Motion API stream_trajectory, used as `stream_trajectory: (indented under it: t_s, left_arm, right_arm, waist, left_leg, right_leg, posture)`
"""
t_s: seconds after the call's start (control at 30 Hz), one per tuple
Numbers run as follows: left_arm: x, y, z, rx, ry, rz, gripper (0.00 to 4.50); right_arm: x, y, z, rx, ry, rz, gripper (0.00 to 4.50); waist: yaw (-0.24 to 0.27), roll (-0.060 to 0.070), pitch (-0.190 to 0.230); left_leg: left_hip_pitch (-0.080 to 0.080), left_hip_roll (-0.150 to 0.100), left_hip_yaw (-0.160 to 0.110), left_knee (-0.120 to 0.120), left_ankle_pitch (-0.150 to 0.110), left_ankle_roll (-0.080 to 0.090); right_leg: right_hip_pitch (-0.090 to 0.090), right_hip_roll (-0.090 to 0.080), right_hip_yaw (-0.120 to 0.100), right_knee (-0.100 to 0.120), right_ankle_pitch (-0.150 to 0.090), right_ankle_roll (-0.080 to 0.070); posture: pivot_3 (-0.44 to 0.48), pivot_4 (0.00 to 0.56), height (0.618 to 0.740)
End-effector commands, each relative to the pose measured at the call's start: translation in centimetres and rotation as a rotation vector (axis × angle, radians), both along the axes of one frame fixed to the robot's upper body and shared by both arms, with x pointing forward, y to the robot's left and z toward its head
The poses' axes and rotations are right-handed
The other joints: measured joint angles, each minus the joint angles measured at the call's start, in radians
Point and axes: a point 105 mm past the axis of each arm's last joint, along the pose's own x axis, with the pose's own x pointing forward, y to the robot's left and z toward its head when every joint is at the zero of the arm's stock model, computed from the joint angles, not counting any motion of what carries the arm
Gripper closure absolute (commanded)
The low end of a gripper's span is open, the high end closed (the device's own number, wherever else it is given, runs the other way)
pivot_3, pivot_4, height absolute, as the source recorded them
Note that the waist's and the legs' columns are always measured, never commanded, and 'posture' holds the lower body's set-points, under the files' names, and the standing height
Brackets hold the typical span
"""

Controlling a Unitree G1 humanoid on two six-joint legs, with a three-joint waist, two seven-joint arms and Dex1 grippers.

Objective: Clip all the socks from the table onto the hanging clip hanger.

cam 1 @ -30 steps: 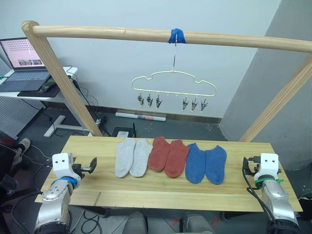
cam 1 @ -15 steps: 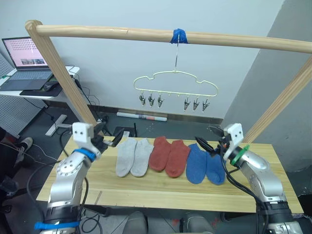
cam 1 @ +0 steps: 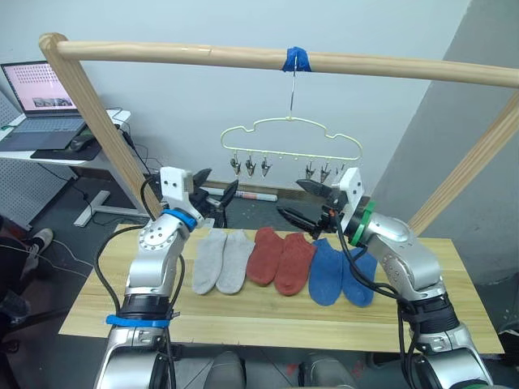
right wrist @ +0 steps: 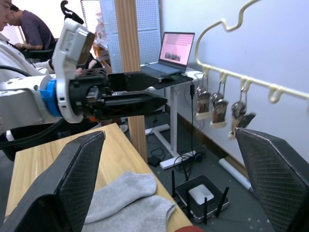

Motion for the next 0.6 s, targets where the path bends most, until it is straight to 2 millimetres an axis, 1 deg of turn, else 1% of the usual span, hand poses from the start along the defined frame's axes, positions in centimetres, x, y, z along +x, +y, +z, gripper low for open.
stream_trajectory:
  t_s: [0.03, 0.27, 0.3, 0.33, 0.43, 0.6]
  left_arm:
    - [0.9, -0.1, 1.7, -0.020, -0.072, 0.032, 0.57]
    - [1.6, -0.7, 2.0, -0.042, -0.104, 0.040, 0.57]
    - [1.8, -0.8, 2.0, -0.042, -0.105, 0.039, 0.93]
    - [1.9, -0.8, 2.1, -0.042, -0.107, 0.043, 1.15]
    - [2.3, -0.8, 2.1, -0.036, -0.107, 0.056, 2.01]
    - [2.7, -0.8, 2.2, -0.042, -0.110, 0.061, 2.01]
  right_arm:
    - [0.1, 0.5, 1.6, 0.018, -0.057, 0.017, 0.00]
    - [0.5, 0.7, 1.9, 0.019, -0.069, 0.011, 0.00]
    - [0.5, 0.7, 1.9, 0.021, -0.068, 0.009, 0.00]
    - [0.6, 0.7, 2.0, 0.022, -0.068, 0.007, 0.00]
    - [0.7, 0.6, 2.0, 0.022, -0.070, 0.001, 0.00]
    - [0.8, 0.6, 2.2, 0.028, -0.069, -0.005, 0.00]
  waist:
    - [0.000, 0.000, 0.000]
    - [-0.001, 0.000, 0.000]
    - [-0.002, 0.000, 0.000]
    - [-0.002, 0.000, 0.000]
    - [-0.002, 0.000, 0.000]
    - [-0.002, 0.000, 0.000]
  left_leg:
    - [-0.002, 0.000, -0.001, 0.001, 0.000, 0.000]
    - [-0.004, 0.000, -0.002, 0.008, 0.000, 0.000]
    - [-0.004, 0.000, -0.002, 0.008, 0.000, 0.000]
    - [-0.004, 0.000, -0.002, 0.009, 0.000, 0.000]
    - [-0.004, 0.000, -0.002, 0.010, 0.000, 0.000]
    - [-0.004, 0.000, -0.002, 0.010, 0.000, 0.000]
  right_leg:
    - [-0.001, 0.000, -0.001, 0.001, 0.000, 0.000]
    - [-0.003, 0.000, -0.002, 0.007, 0.000, 0.001]
    - [-0.003, 0.000, -0.002, 0.007, -0.001, 0.001]
    - [-0.003, 0.000, -0.002, 0.007, -0.001, 0.002]
    - [-0.003, 0.001, -0.002, 0.008, -0.001, 0.003]
    - [-0.003, 0.001, -0.002, 0.008, 0.000, 0.003]
  posture:
    - [0.012, 0.063, 0.740]
    - [0.007, 0.058, 0.740]
    - [0.007, 0.058, 0.740]
    - [0.007, 0.058, 0.740]
    - [0.005, 0.056, 0.740]
    - [0.004, 0.057, 0.740]
